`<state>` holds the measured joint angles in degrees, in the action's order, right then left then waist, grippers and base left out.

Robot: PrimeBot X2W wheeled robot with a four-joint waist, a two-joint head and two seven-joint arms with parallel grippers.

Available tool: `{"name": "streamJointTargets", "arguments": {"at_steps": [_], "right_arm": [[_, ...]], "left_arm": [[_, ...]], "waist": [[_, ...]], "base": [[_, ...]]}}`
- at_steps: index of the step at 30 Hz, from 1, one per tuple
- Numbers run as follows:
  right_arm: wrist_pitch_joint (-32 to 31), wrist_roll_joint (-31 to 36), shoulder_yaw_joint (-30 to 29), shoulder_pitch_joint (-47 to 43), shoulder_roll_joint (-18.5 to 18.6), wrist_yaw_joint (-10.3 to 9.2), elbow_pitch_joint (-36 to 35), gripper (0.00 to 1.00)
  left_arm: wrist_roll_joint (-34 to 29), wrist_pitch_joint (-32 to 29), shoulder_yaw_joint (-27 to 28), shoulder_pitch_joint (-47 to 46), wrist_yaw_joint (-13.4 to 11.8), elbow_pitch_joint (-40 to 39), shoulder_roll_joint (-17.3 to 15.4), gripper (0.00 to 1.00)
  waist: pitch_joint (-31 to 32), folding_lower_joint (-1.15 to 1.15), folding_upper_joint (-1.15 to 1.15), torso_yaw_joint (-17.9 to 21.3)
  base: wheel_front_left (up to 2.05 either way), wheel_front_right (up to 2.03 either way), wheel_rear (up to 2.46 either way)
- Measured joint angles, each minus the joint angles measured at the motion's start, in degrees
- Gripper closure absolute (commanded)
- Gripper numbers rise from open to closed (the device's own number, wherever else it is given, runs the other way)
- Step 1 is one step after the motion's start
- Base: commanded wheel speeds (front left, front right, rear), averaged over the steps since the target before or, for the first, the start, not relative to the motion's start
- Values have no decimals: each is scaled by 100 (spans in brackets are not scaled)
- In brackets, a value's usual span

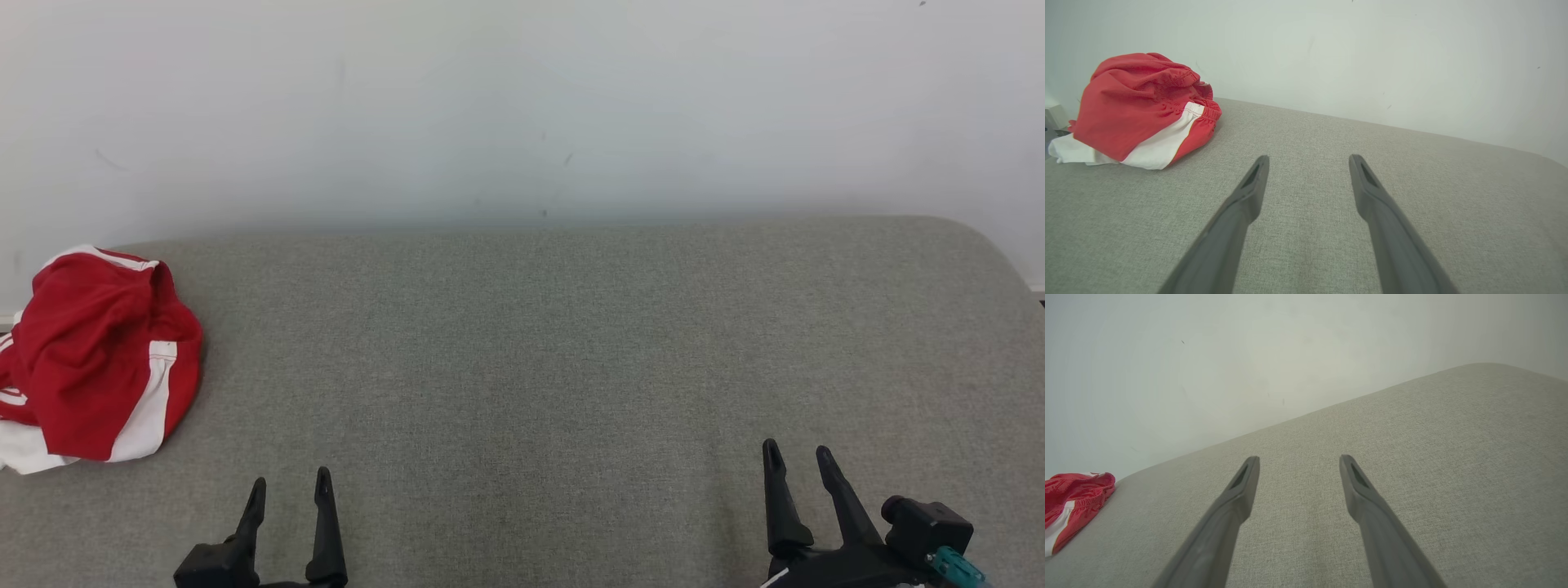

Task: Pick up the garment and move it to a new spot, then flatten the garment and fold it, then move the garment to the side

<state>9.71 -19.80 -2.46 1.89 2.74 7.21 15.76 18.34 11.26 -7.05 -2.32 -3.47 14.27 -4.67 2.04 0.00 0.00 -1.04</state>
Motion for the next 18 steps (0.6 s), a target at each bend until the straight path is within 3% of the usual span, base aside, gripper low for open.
{"name": "streamJointTargets", "arguments": {"at_steps": [18], "right_arm": [[219, 751, 30, -16, 4, 11, -29, 0]], "left_arm": [[-472, 190, -9, 20, 96, 49, 78, 0]], "waist": [[16, 0, 0, -29]], "base": [[0, 0, 0]]}}
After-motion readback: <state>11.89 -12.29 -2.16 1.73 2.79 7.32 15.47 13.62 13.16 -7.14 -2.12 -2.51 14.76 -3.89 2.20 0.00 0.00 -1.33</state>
